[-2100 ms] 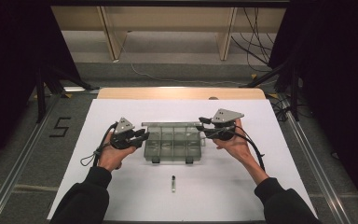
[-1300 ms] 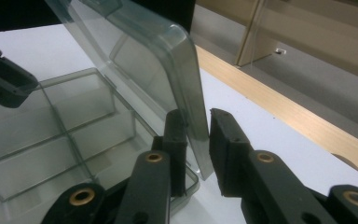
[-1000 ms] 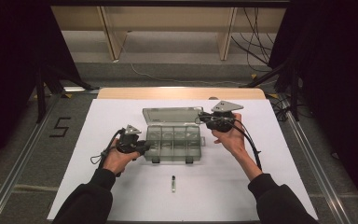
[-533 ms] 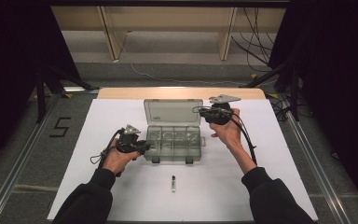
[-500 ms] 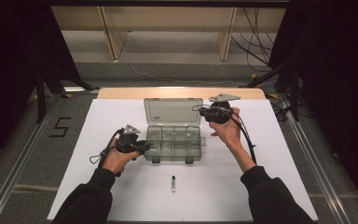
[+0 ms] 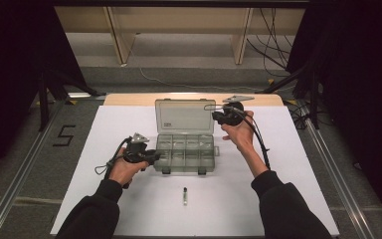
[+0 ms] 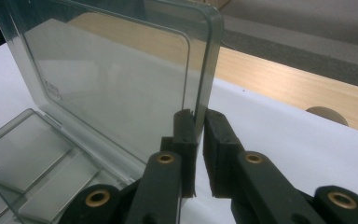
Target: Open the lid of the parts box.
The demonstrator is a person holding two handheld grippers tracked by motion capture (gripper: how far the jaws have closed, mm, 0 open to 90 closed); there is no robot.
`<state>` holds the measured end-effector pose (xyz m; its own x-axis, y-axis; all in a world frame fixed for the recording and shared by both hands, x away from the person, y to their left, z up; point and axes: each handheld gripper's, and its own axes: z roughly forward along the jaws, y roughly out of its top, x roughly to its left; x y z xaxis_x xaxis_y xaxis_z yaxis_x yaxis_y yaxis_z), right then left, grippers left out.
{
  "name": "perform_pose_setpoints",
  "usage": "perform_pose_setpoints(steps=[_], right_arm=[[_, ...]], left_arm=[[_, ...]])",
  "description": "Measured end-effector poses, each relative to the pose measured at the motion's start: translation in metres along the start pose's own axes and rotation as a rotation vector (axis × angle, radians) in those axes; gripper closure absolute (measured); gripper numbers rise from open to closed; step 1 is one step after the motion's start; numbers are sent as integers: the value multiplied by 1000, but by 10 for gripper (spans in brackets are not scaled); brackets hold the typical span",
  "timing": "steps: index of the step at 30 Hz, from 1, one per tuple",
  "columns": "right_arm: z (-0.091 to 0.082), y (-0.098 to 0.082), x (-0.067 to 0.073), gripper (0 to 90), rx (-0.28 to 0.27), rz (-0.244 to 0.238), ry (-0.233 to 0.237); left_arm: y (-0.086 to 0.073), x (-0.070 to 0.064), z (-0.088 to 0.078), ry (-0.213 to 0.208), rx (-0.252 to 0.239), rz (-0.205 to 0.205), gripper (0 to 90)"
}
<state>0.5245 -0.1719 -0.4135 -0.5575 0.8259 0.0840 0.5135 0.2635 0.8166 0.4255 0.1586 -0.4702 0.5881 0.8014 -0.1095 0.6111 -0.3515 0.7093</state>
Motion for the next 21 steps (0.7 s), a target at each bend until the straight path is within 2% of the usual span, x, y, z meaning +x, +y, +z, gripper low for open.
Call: perform_pose_setpoints(steps=[5, 6, 9, 12, 13, 18, 19, 21], right_arm=[[2, 1, -1, 837, 9, 14, -9], [4, 2, 0, 834, 13, 44, -15], [6, 3, -2, 832, 11, 23, -17], [8, 4, -3, 829, 12, 30, -22], [8, 4, -2, 828, 25, 51, -24], [10, 4, -2, 826, 20, 56, -32], [10, 4, -2, 825, 19, 59, -36], [12, 4, -2, 822, 15, 63, -43]], left_arm=[[0, 0, 0, -2, -2, -2, 693], [0, 0, 0, -3, -7, -10, 693], [0, 0, 0, -15, -4, -18, 693], [0, 0, 0, -3, -11, -19, 692], [0, 0, 0, -10, -12, -19, 692], [0, 1, 0, -12, -10, -20, 693], [0, -1, 1, -8, -25, -40, 693], [0, -1, 1, -8, -25, -42, 694]])
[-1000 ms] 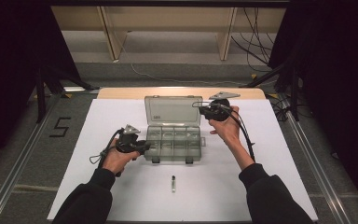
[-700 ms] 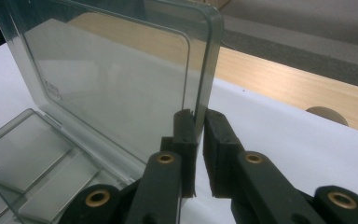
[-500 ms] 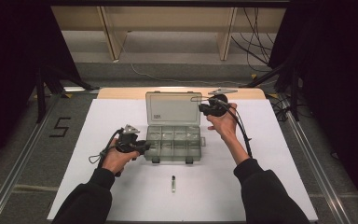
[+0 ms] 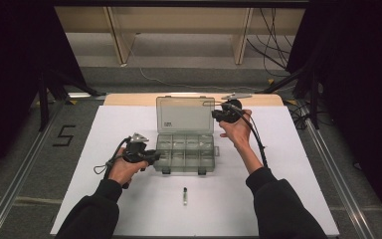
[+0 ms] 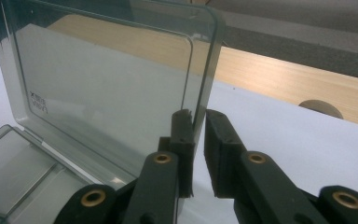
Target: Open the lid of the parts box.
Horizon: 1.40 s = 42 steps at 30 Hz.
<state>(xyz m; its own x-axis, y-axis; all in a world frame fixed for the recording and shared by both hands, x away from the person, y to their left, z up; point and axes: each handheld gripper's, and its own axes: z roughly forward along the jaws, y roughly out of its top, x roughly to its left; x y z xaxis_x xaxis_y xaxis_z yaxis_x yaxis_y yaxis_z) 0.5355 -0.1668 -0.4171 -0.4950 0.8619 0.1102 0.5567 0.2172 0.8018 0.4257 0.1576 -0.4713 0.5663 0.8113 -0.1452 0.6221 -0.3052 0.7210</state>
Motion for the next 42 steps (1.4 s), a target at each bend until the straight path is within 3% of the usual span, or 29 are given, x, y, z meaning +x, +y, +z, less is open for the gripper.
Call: perform_pose_setpoints(steps=[2, 11, 14, 16, 17, 18, 22, 24, 28, 29, 34, 35, 36, 42], right_arm=[[2, -1, -2, 820, -12, -21, 2], [5, -2, 3, 798, -4, -15, 3], [3, -2, 7, 764, -9, -56, 10], [-1, -1, 10, 726, -23, -74, 31], [-9, 1, 17, 642, -33, -90, 51], [-13, 2, 20, 600, -39, -115, 50], [-28, 1, 32, 497, -40, -140, 92], [-43, -5, 43, 422, -11, -163, 114], [-54, -15, 52, 378, -29, -203, 137], [-56, -17, 56, 354, -3, -211, 143], [-70, -26, 78, 296, 31, -245, 175], [-70, -26, 78, 296, 31, -245, 175], [-75, -30, 86, 274, 43, -273, 189], [-84, -45, 108, 249, 62, -328, 242]], left_arm=[[0, 1, -1, -9, 15, 15, 693], [0, 2, -2, -10, 15, 11, 695], [0, 3, -3, -19, 21, 14, 695], [0, 2, -2, -10, 0, -11, 681], [0, 4, -4, -7, 23, 17, 630], [0, 3, -4, 16, 8, 3, 595], [0, 6, -10, 33, 9, -15, 514], [0, 7, -14, 39, -1, -35, 411], [-1, 5, -23, 20, -50, -63, 348], [-2, 2, -24, 19, -88, -91, 335], [-6, -12, -40, -6, -193, -79, 251], [-8, -15, -43, -10, -207, -58, 251], [-10, -18, -46, -10, -221, -54, 219], [-19, -35, -62, -22, -293, -17, 195]])
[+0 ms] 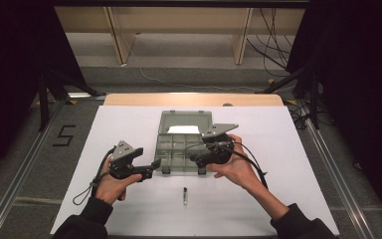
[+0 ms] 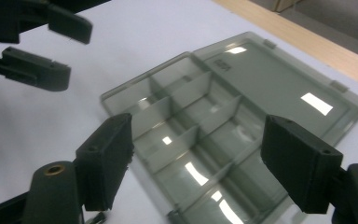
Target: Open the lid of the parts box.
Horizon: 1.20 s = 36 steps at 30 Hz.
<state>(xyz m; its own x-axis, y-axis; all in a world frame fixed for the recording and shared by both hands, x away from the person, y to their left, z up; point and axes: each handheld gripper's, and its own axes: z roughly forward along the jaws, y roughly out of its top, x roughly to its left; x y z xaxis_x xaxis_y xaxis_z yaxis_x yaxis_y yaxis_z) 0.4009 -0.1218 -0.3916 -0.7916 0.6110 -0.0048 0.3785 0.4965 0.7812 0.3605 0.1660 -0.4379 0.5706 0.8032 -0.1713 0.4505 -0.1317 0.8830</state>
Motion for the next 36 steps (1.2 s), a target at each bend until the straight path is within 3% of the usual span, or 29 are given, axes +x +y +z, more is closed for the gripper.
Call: perform_pose_setpoints(steps=[4, 7, 12, 29, 30, 36], right_arm=[[-1, -4, 10, 228, 30, -30, 22], [0, -11, 21, 215, 44, -47, 37], [0, -16, 26, 207, 61, -65, 43], [12, -26, 46, 218, 133, -116, 100], [13, -27, 48, 217, 142, -94, 104], [20, -31, 52, 219, 172, -108, 117]], left_arm=[[-1, -6, -10, 3, -31, 25, 186], [-5, -10, -13, 9, -47, 14, 183], [-8, -13, -17, 10, -45, 38, 180], [-11, -22, -30, 20, -76, 60, 177], [-11, -23, -31, 16, -76, 54, 177], [-12, -24, -32, 8, -80, 62, 176]])
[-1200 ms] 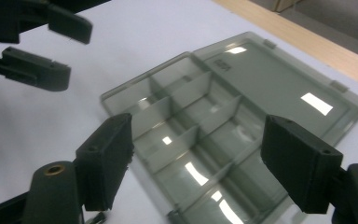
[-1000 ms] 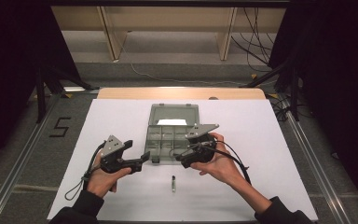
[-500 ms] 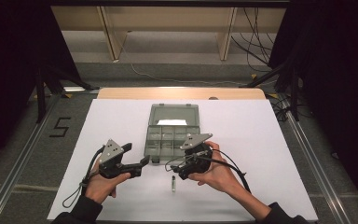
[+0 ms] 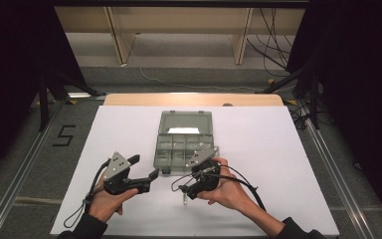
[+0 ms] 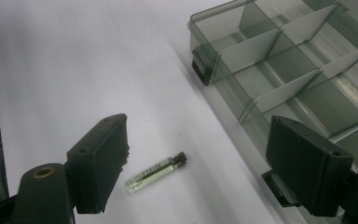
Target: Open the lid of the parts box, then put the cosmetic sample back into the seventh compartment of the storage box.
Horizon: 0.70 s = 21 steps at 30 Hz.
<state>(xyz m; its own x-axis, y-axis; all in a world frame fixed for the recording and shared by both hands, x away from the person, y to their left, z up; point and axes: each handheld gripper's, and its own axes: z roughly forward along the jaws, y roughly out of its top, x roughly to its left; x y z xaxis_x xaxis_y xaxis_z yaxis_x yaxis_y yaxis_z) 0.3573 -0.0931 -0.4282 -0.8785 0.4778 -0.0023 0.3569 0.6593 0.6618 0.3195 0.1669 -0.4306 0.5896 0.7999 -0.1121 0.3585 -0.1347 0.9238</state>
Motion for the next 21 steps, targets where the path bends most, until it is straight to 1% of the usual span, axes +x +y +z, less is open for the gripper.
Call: perform_pose_setpoints(steps=[1, 2, 3, 4, 6, 8, 9, 12, 13, 14, 16, 17, 18, 19, 20, 21], right_arm=[[0, 0, 1, 222, 12, 1, 8], [2, 0, 2, 223, 1, -3, 6], [2, 1, 2, 223, 12, -6, 11], [3, 1, 3, 225, 8, -6, 5], [4, 1, 4, 229, 23, -7, 18], [6, 0, 6, 235, 25, -4, 20], [8, 0, 6, 238, 31, -8, 25], [11, -1, 8, 247, 52, -15, 38], [13, -1, 8, 249, 57, -19, 35], [14, -2, 10, 251, 64, -8, 33], [18, -3, 9, 258, 77, -12, 46], [19, -3, 10, 261, 88, -14, 63], [21, -3, 10, 275, 91, -18, 71], [23, -3, 11, 285, 93, -17, 70], [24, -3, 12, 290, 102, -18, 65], [27, -3, 13, 302, 106, -18, 73]], left_arm=[[0, 1, -1, 2, 0, 9, 176], [0, 0, -2, 8, 4, 6, 176], [-1, 1, -2, 10, 2, 6, 176], [-1, 1, -3, 14, 3, -2, 176], [-1, 2, -4, 25, -4, -1, 175], [-1, 3, -5, 24, -15, -2, 175], [-1, 2, -6, 30, -12, -5, 175], [1, 3, -7, 31, -17, 0, 175], [1, 2, -7, 33, -20, -4, 175], [1, 2, -8, 33, -23, -5, 175], [0, 2, -9, 33, -20, -2, 175], [-1, 2, -10, 34, -20, 0, 175], [-1, 3, -11, 34, -23, 3, 175], [0, 3, -12, 29, -28, -5, 175], [0, 3, -13, 31, -30, 1, 175], [0, 3, -13, 31, -32, 1, 174]])
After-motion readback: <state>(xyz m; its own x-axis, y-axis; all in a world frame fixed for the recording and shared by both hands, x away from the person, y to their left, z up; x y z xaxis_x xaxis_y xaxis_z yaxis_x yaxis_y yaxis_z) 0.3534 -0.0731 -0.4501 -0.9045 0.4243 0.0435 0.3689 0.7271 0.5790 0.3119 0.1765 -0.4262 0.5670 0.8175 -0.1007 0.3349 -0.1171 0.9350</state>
